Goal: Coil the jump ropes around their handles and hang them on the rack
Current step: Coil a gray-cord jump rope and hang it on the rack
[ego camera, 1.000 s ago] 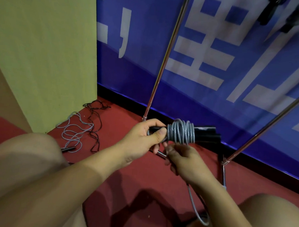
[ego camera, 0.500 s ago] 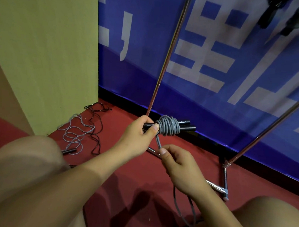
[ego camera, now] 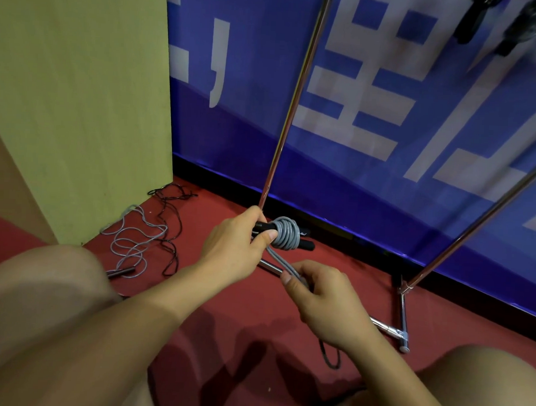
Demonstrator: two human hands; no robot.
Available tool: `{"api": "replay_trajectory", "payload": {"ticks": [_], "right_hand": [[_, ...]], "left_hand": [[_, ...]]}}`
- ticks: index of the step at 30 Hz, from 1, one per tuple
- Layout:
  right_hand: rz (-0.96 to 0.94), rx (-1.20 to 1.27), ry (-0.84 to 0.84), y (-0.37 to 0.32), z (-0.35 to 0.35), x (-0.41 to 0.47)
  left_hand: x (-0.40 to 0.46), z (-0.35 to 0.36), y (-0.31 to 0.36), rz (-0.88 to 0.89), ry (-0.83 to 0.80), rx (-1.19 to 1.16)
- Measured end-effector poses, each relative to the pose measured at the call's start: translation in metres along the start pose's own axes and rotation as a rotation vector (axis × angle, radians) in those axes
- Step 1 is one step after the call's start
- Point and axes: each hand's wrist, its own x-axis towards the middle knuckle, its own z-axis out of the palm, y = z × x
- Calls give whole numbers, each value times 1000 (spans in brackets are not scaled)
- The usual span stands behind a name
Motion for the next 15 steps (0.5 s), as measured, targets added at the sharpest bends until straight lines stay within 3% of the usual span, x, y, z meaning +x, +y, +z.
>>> {"api": "replay_trajectory", "payload": {"ticks": [8, 15], "right_hand": [[101, -11, 64, 1, -8, 0], [169, -130, -114, -2, -17, -2]], "left_hand": [[2, -1, -5, -30, -44, 41], [3, 0, -7, -44, -111, 105]]}}
